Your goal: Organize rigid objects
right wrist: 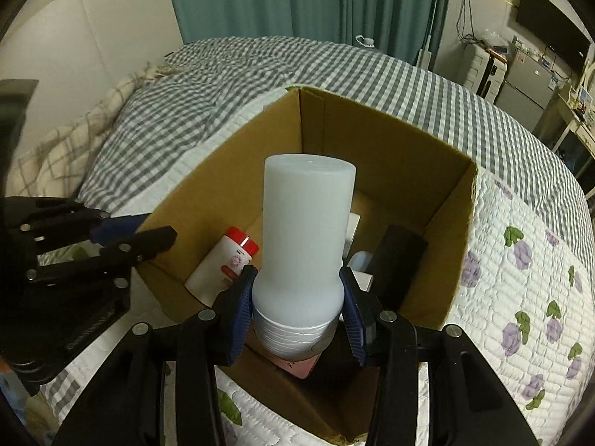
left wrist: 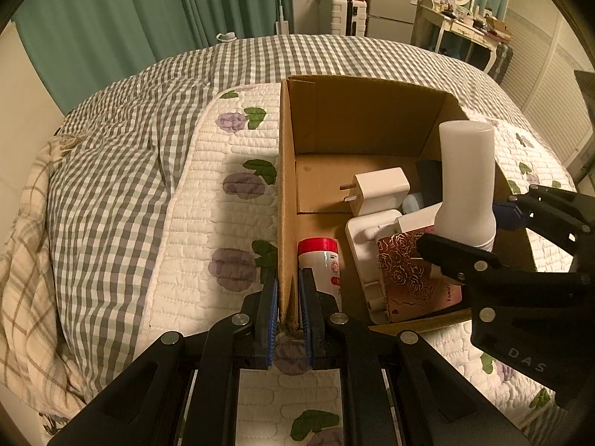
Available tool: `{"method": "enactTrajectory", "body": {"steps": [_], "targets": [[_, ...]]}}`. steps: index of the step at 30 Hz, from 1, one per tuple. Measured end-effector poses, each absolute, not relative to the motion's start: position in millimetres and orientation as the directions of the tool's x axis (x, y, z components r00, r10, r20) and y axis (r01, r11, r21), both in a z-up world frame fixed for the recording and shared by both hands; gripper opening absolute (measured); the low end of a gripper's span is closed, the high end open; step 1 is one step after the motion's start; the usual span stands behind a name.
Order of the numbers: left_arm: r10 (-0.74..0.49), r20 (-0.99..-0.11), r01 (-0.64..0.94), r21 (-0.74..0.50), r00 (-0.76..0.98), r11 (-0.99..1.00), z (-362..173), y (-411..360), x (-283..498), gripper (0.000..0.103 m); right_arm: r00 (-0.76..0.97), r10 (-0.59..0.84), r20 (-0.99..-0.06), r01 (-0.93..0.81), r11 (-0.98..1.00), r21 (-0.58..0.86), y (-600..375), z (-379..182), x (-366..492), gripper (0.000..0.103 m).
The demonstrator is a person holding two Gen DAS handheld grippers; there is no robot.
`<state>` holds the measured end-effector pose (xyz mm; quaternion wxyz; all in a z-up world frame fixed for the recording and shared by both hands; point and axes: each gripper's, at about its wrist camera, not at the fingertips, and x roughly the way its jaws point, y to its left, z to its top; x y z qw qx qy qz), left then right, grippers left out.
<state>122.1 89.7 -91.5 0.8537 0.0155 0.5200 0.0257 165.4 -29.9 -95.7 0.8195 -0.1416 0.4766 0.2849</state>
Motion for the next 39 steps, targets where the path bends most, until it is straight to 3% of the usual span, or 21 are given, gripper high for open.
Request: {"method": "enactTrajectory", "body": {"steps": [7, 9, 11, 20, 29, 32, 36, 39], "targets": [[0.062, -0.888, -0.031, 0.053, 0.457, 0.998, -91.3, 90.3, 122.5, 0.010, 0.410, 0.311, -0.857, -0.570, 0.821, 0.026, -35.9, -93.4, 169.0, 0.045], [0.062, -0.888, -0.031, 0.054, 0.456, 0.998, -91.1, 90.1, 122.7, 0.010, 0.436, 0.303, -0.848, -0.559, 0.829, 0.009, -39.6, -87.9, 168.7, 0.058], [0.063, -0.888, -0.033, 0.054, 0.456, 0.998, -91.3, 90.4, 122.7, 0.010, 0.468, 0.295, -0.833, -0.547, 0.837, -0.011, -43.8, -80.9, 167.1, 0.061], [0.053, -0.878, -0.041, 0.038, 0.476, 0.998, -81.0, 91.7, 119.5, 0.010, 0.577, 0.256, -0.776, -0.463, 0.885, -0.052, -68.6, -57.3, 159.9, 0.062], [0.036, -0.778, -0.004, 0.043, 0.627, 0.999, -0.1, 64.2, 95.4, 0.010, 0.674, 0.237, -0.699, -0.344, 0.939, -0.014, -117.2, -9.3, 141.2, 0.062], [0.008, -0.712, 0.034, 0.046, 0.702, 0.998, 30.6, 41.4, 77.2, 0.010, 0.742, 0.218, -0.634, -0.294, 0.956, -0.014, -137.9, 20.4, 121.5, 0.071], [-0.019, -0.621, 0.063, 0.049, 0.784, 0.997, 51.4, 18.9, 55.5, 0.022, 0.822, 0.188, -0.538, -0.231, 0.973, -0.012, -162.3, 50.6, 89.4, 0.085], [-0.007, -0.577, 0.058, 0.069, 0.816, 0.996, 54.4, 11.3, 45.3, 0.061, 0.874, 0.160, -0.458, -0.179, 0.984, 0.003, -182.3, 66.5, 63.5, 0.097]]}}
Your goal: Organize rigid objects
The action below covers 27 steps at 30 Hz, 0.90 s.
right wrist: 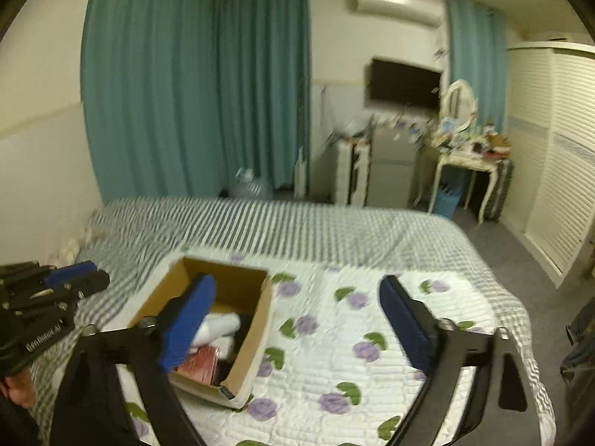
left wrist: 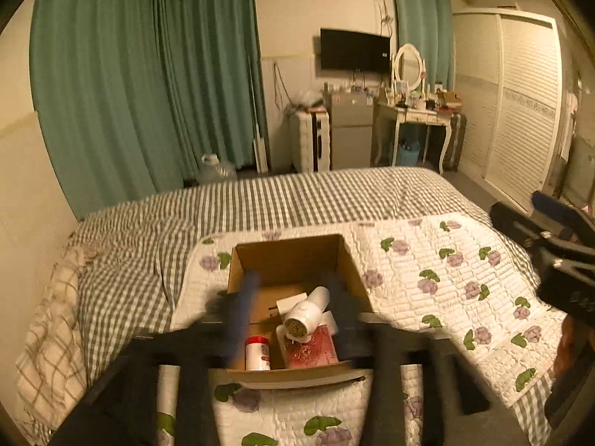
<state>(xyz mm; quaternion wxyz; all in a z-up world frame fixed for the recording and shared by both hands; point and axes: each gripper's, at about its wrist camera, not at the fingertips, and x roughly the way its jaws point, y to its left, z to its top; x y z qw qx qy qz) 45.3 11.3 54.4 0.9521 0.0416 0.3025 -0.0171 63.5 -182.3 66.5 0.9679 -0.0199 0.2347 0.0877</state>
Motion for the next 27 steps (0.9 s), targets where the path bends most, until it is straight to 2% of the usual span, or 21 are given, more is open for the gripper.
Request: {"method": "enactTrajectory", "body": {"steps": [3, 6, 9, 13, 17, 27], "targets": [[-0.020, -0.515, 0.050, 0.045, 0.857, 0.998, 55.8, 9.7, 28.0, 0.063, 0.901, 0.153, -0.406, -0.162, 0.987, 0.013, -193.2, 74.5, 42.9, 0.103], [-0.010, -0.460, 0.030, 0.036, 0.888, 0.999, 54.4, 9.0, 13.5, 0.080, 0.916, 0.154, -0.369, -0.167, 0.986, -0.003, -198.2, 72.6, 27.3, 0.103], [0.002, -0.397, 0.007, 0.021, 0.918, 1.000, 46.0, 8.6, -3.2, 0.084, 0.931, 0.142, -0.337, -0.159, 0.987, -0.024, -195.5, 62.2, 16.0, 0.103], [-0.001, -0.397, 0.011, 0.022, 0.918, 1.000, 28.4, 8.1, -12.1, 0.085, 0.935, 0.159, -0.317, -0.164, 0.986, 0.012, -197.9, 44.4, 6.9, 0.103], [0.053, -0.396, -0.015, 0.098, 0.917, 0.995, 17.6, 5.0, -13.0, 0.085, 0.932, 0.149, -0.330, -0.153, 0.988, 0.012, -198.8, 31.9, 6.6, 0.103], [0.041, -0.382, -0.016, 0.067, 0.923, 0.998, 15.8, 8.4, -15.4, 0.085, 0.926, 0.136, -0.352, -0.147, 0.989, -0.005, -193.6, 21.5, 12.6, 0.103]]}}
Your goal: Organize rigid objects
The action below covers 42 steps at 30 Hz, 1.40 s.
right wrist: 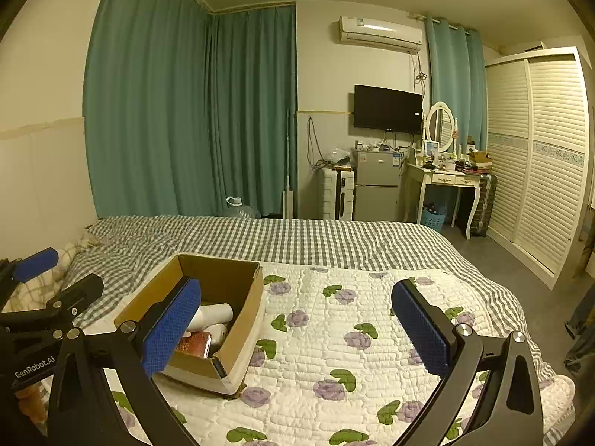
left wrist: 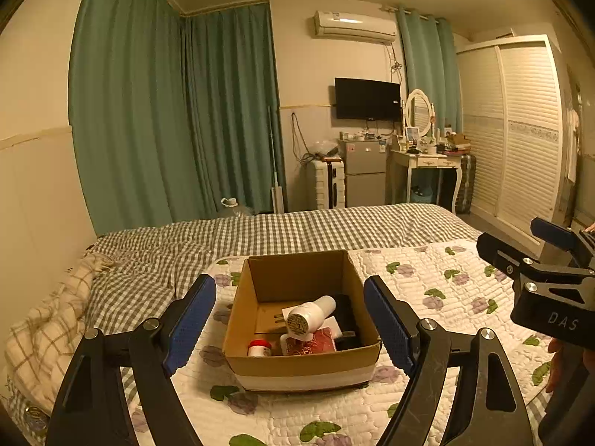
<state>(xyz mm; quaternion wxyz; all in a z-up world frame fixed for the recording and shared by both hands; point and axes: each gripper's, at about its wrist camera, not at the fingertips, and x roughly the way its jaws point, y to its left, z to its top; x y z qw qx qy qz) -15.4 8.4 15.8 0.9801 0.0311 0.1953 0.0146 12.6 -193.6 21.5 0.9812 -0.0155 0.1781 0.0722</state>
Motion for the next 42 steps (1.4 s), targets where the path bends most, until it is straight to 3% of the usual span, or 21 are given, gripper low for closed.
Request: {"method": "enactTrajectory", "body": {"steps": [42], "targets": [[0.044, -0.382, -0.018, 0.070, 0.923, 0.997, 8.9, 8.6, -20.2, 0.085, 0.916, 0.132, -0.380, -0.145, 0.989, -0.008, -189.2, 8.6, 14.4, 0.103]]}}
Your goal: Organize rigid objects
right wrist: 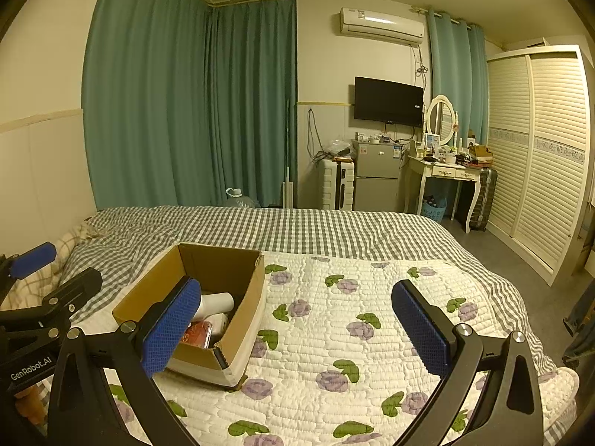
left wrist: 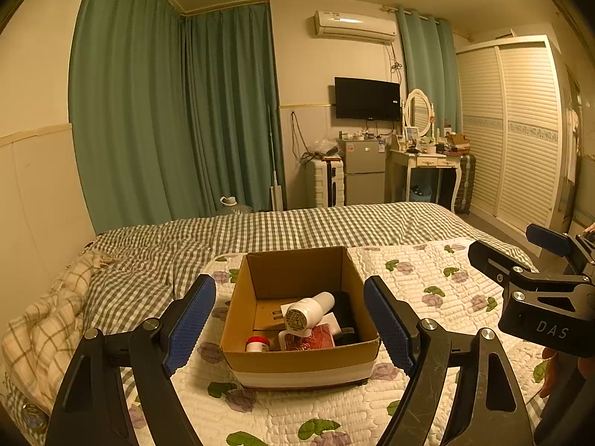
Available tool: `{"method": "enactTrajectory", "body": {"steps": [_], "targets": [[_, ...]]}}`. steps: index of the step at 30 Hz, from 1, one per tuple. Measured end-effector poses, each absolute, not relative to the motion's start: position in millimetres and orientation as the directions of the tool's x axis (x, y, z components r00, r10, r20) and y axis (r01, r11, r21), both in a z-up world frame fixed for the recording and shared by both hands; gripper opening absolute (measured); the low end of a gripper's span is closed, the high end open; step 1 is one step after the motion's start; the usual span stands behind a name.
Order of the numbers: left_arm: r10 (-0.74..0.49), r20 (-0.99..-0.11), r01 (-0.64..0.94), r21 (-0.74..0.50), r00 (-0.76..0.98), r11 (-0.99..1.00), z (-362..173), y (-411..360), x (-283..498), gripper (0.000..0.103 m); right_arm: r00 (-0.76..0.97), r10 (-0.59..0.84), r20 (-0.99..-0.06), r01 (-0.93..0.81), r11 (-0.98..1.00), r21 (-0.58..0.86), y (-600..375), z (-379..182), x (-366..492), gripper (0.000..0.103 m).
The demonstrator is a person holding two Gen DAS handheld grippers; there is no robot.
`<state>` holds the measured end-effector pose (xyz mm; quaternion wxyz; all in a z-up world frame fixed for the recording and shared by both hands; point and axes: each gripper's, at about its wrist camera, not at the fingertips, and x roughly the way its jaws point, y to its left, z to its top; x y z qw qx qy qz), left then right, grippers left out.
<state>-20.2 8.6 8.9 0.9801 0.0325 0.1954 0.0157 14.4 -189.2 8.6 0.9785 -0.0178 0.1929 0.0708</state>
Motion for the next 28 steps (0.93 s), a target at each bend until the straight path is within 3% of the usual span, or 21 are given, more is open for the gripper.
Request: {"method": "enactTrajectory", "body": {"steps": [28], "targets": [[0.033, -0.392, -0.006, 0.070, 0.919, 0.998, 4.8, 7.7, -18.9, 0.085, 0.911, 0.127, -0.393, -0.140, 0.990, -0.004, -189.0, 8.1, 13.6, 0.103]]}}
